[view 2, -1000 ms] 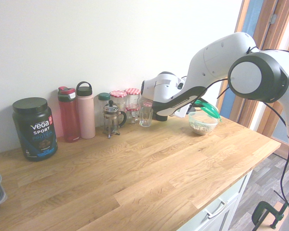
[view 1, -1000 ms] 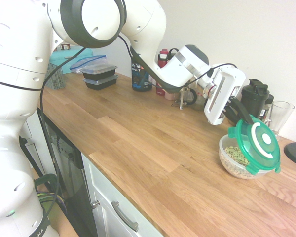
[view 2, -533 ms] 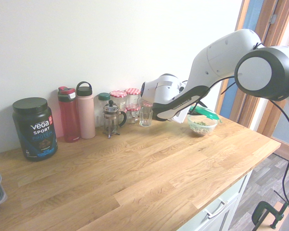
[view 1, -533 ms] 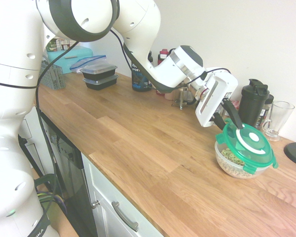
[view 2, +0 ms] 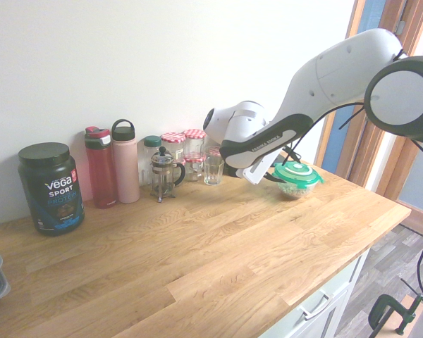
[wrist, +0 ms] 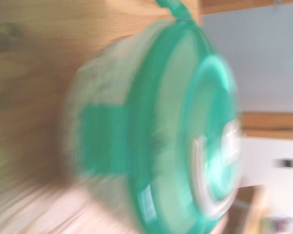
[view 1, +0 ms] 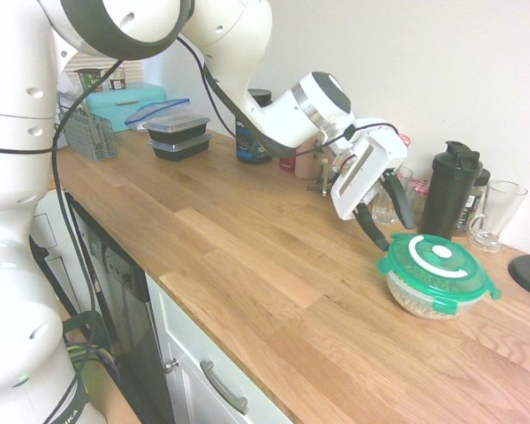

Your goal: Cover the lid of food container

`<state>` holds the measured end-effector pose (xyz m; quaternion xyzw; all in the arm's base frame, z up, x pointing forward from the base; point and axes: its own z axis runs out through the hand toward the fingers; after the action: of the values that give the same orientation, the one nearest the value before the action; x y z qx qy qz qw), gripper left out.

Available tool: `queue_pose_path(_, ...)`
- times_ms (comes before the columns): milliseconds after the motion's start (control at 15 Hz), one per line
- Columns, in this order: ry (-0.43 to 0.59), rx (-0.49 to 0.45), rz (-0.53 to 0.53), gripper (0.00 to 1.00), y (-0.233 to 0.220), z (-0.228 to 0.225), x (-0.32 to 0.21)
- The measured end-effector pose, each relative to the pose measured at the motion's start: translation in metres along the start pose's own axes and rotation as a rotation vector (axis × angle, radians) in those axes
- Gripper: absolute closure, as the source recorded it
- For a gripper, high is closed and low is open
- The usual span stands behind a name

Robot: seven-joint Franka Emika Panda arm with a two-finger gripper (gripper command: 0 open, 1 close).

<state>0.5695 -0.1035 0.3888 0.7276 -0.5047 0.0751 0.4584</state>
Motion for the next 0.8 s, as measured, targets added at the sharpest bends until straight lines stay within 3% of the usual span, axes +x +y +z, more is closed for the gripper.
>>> queue_pose_path(400, -0.333, 0.271, -0.028, 0.00, 0.062, -0.075, 0.004)
queue_pose_path(667, -0.566, 0.444, -0.066, 0.00, 0.045, -0.116, -0.035)
queue_pose_path(800, -0.633, 0.554, -0.089, 0.00, 0.041, -0.124, -0.042)
